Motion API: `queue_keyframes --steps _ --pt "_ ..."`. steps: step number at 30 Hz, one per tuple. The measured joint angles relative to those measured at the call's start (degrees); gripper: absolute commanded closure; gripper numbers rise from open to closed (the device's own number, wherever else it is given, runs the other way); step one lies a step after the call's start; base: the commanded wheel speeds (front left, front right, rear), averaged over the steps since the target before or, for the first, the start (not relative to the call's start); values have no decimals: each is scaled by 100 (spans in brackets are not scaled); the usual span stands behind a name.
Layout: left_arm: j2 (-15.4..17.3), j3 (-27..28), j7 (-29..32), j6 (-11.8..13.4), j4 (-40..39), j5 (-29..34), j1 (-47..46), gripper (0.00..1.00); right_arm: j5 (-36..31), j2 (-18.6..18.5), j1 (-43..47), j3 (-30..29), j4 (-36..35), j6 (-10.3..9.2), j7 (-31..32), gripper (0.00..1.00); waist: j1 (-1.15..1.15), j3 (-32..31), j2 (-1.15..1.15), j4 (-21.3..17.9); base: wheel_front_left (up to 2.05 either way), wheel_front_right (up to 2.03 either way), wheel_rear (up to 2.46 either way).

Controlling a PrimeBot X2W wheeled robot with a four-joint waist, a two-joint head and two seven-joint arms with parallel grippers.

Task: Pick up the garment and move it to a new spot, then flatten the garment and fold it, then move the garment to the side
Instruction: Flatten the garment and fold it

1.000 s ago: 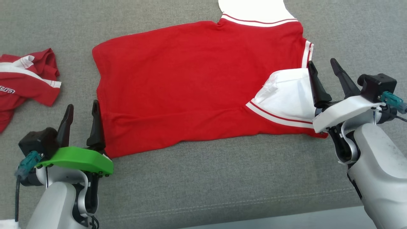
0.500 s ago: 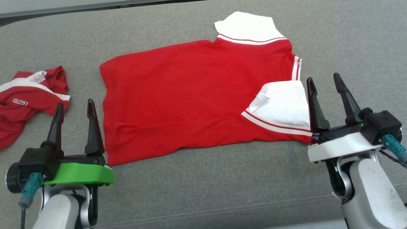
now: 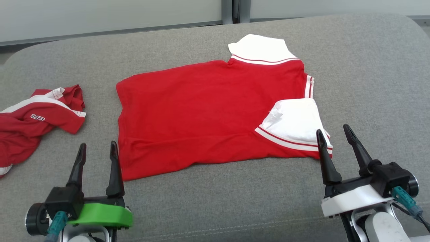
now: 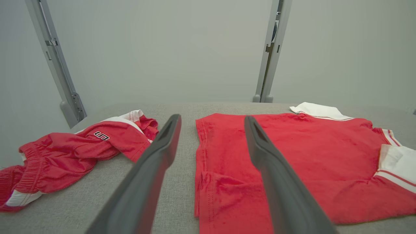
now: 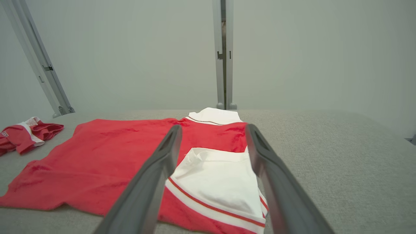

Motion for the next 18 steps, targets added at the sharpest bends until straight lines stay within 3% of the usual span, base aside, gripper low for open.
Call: queue_keyframes --steps 18 --pt "-38 -135 -18 -67 242 225 387 0 -174 137 659 -136 -137 0 86 0 0 -537 0 68 0 0 0"
